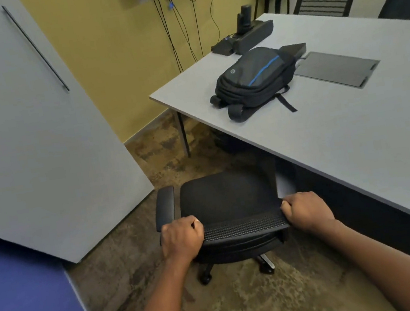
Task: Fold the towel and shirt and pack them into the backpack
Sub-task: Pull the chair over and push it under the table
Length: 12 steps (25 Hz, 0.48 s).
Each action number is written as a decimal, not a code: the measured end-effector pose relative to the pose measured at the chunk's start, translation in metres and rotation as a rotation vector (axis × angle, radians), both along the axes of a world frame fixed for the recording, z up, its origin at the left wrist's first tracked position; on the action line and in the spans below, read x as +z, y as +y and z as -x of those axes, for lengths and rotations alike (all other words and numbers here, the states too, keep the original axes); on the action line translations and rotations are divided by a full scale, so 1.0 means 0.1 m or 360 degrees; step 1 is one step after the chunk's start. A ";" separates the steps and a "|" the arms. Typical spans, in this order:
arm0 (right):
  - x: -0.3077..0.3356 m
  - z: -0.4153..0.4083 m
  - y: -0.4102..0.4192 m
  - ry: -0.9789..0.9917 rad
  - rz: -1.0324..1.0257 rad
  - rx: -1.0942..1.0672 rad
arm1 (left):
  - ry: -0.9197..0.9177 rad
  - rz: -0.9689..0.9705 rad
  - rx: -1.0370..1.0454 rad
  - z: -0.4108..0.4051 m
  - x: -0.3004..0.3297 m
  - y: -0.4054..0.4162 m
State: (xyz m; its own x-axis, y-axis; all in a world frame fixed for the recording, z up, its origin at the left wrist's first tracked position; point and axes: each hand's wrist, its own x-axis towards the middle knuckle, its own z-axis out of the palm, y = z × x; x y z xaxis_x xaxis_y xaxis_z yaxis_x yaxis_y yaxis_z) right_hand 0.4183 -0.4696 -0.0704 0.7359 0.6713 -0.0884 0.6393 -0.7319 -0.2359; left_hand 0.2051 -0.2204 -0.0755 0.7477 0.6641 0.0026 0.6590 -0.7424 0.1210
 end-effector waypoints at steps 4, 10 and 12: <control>-0.01 -0.04 -0.18 -0.0004 0.0016 -0.0179 | -0.0029 0.0012 -0.0138 -0.32 0.01 0.04; -0.02 -0.03 -0.32 -0.0030 0.0011 -0.0412 | -0.0031 0.0030 -0.0370 -0.77 0.06 0.14; 0.00 -0.03 -0.32 -0.0027 0.0011 -0.0512 | -0.0053 0.0019 -0.0464 -0.92 0.09 0.20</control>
State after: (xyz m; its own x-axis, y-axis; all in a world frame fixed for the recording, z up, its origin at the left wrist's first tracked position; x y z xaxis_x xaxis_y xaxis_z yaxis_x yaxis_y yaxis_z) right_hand 0.4217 -0.5018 -0.0708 0.9116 0.4035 -0.0782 0.3788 -0.8986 -0.2215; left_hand 0.2974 -0.2000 -0.0668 0.9066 0.4214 0.0236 0.4136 -0.8982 0.1487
